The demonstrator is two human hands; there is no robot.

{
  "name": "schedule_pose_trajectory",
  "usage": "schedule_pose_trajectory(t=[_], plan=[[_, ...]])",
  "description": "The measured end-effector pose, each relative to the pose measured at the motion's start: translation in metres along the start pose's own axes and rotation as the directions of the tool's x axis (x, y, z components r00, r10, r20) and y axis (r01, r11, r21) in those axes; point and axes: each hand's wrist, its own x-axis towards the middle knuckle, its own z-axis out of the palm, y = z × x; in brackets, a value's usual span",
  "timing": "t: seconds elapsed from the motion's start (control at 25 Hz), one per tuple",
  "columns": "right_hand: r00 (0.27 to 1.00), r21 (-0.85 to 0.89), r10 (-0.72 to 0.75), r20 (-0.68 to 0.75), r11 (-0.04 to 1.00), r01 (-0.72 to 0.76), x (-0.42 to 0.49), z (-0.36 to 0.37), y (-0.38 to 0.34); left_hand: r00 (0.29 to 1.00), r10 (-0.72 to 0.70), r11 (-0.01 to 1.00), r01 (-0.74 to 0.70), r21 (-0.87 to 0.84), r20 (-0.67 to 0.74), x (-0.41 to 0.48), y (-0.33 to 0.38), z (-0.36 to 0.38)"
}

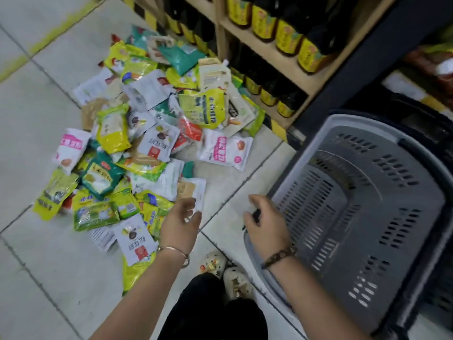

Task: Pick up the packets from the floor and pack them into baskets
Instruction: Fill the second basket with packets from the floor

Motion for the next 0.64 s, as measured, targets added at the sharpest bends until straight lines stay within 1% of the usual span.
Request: schedule_pose_trajectory(t=[0.12,0.2,0.32,0.48,0.64], plan=[[0.987,-0.084,-0.055,0.154,0.994,0.069,0.004,0.055,-0.013,0.991,-0.117,0.993,0.115,-0.029,-0.071,0.001,-0.060,-0.031],[0.964,-0.131,-0.050,0.261,0.988,0.087,0.006,0.089,-0.015,0.974,-0.193,0.981,0.192,-0.016,-0.122,0.002,-0.100,-0.046],[0.923,-0.195,-0.031,0.384,0.974,0.114,0.015,0.137,-0.011,0.944,-0.285,0.957,0.289,0.001,-0.167,0.006,-0.155,-0.063],[0.891,-0.280,-0.019,0.454,0.946,0.163,0.042,0.200,-0.001,0.907,-0.367,0.929,0.367,-0.044,-0.205,0.026,-0.220,-0.073],[0.879,-0.353,-0.020,0.477,0.911,0.212,0.075,0.268,0.012,0.857,-0.464,0.886,0.451,-0.111,-0.224,0.063,-0.288,-0.067]])
